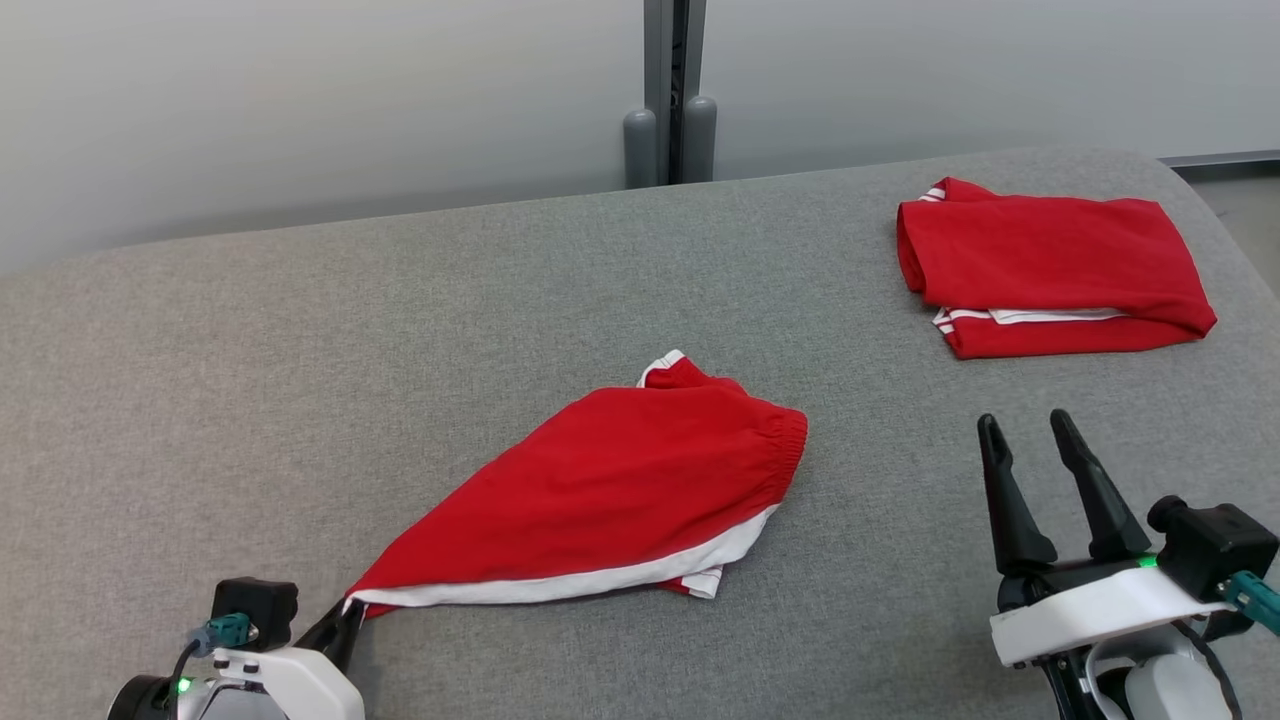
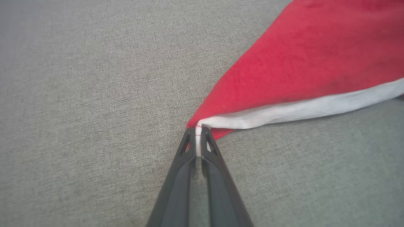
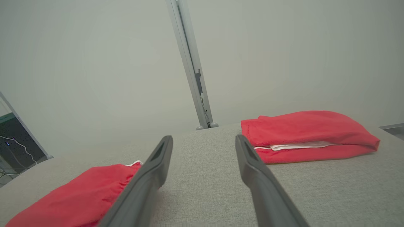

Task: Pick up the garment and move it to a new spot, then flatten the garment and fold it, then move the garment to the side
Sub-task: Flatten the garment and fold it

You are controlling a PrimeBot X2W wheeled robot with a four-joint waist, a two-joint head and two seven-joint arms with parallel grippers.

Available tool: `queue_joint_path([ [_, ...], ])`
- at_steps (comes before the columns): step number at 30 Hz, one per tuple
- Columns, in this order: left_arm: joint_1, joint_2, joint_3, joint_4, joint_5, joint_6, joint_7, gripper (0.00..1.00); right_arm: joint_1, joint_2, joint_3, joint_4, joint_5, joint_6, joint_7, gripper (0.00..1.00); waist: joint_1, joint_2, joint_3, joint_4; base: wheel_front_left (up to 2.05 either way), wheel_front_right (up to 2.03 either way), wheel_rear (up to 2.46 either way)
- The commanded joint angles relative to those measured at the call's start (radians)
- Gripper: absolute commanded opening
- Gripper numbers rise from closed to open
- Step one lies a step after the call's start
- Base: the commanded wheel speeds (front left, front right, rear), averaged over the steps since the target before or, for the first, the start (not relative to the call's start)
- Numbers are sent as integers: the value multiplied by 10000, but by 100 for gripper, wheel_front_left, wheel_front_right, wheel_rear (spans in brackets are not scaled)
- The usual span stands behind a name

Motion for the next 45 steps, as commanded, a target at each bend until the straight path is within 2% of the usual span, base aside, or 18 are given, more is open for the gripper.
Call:
queue_joint_path([
  [1,103,33,12,108,-74,80,52,0,-66,-131,26,181,80,4,-41,100,0,0,29,-11,0,0,0],
  [2,109,19,-19,172,-82,100,86,0,-90,-155,54,292,82,4,-42,100,0,0,40,-16,0,0,0],
  [3,105,7,-41,208,-81,116,127,5,-127,-171,82,374,113,4,-41,100,0,0,49,-20,0,0,0],
  [4,109,-13,-63,235,-96,111,150,17,-147,-182,96,416,142,4,-42,100,0,0,57,-18,0,0,0],
  [5,109,-13,-63,235,-96,111,150,17,-147,-182,96,416,142,4,-42,100,0,0,57,-18,0,0,0],
  [6,98,-89,-46,216,-146,62,48,82,-170,-198,123,501,159,4,-42,100,0,0,66,5,0,0,0],
  [7,58,-71,-9,187,-164,33,-54,100,-181,-204,122,530,168,4,-42,100,0,0,69,22,0,0,0],
  [14,191,90,232,-344,-244,154,-394,100,-176,-201,64,565,183,4,-42,100,0,0,5,156,0,0,0],
  [19,474,456,568,-1513,-224,619,-435,100,-53,-185,-182,260,76,4,-42,100,0,0,-52,322,0,0,0],
  [22,675,547,988,-2419,-315,1045,-692,100,12,-165,-280,67,22,4,-42,100,0,0,-90,426,0,0,0],
  [27,1115,343,1577,-3632,-542,1569,-1423,100,142,-117,-272,-106,-54,4,-42,100,0,0,-138,511,0,0,0],
  [33,1713,-323,1916,-3812,-773,1967,-2457,100,362,-56,-200,-250,-34,4,-42,100,0,0,-202,636,0,0,0],
  [38,1846,-779,1783,-3327,-883,1809,-2909,100,568,-96,-53,-164,-8,4,-42,100,0,0,-223,713,0,0,0],
  [45,1543,-814,1720,-2989,-840,1678,-3046,100,393,-148,23,-84,43,4,-42,100,0,0,-273,696,0,0,0],
])
